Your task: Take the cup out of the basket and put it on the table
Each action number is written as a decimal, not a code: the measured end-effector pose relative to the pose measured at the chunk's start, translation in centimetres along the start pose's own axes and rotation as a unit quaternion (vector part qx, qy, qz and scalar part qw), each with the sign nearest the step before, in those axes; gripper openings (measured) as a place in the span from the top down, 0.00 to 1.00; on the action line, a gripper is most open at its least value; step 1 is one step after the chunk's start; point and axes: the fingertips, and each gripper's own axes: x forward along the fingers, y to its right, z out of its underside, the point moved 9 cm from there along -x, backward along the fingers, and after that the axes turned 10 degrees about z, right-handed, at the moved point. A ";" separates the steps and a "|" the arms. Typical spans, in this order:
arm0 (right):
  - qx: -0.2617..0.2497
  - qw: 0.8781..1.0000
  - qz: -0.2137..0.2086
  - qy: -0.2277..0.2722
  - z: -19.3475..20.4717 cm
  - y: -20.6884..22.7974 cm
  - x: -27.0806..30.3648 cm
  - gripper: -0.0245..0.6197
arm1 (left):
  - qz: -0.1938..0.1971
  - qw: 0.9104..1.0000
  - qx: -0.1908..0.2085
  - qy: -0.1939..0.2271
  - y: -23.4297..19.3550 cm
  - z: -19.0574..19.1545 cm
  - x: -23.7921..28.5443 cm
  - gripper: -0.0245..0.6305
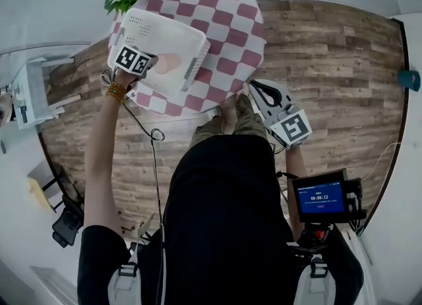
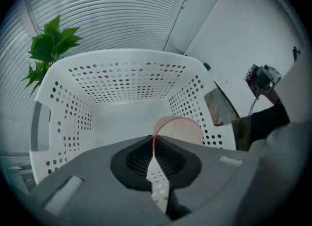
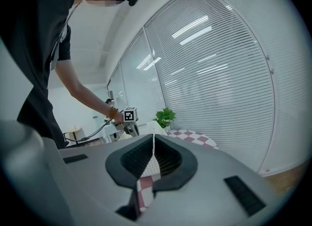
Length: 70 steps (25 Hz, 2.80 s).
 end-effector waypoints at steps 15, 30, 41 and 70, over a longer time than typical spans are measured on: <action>-0.020 1.000 -0.017 0.005 -1.7 -0.3 1.1 0.94 | 0.027 0.994 -0.005 0.110 2.2 -0.8 -2.0 0.94; -0.051 0.998 -0.031 0.008 -3.8 -2.4 2.7 0.94 | -0.001 0.963 -0.016 0.270 5.8 2.8 -7.1 0.94; -0.078 0.995 -0.063 0.008 -4.5 -4.1 4.1 0.94 | 0.016 0.927 -0.026 0.373 7.6 5.5 -9.2 0.94; -0.046 0.984 -0.152 0.077 -10.9 -12.7 9.3 0.95 | 0.010 0.795 0.020 0.606 14.3 16.0 -17.5 0.94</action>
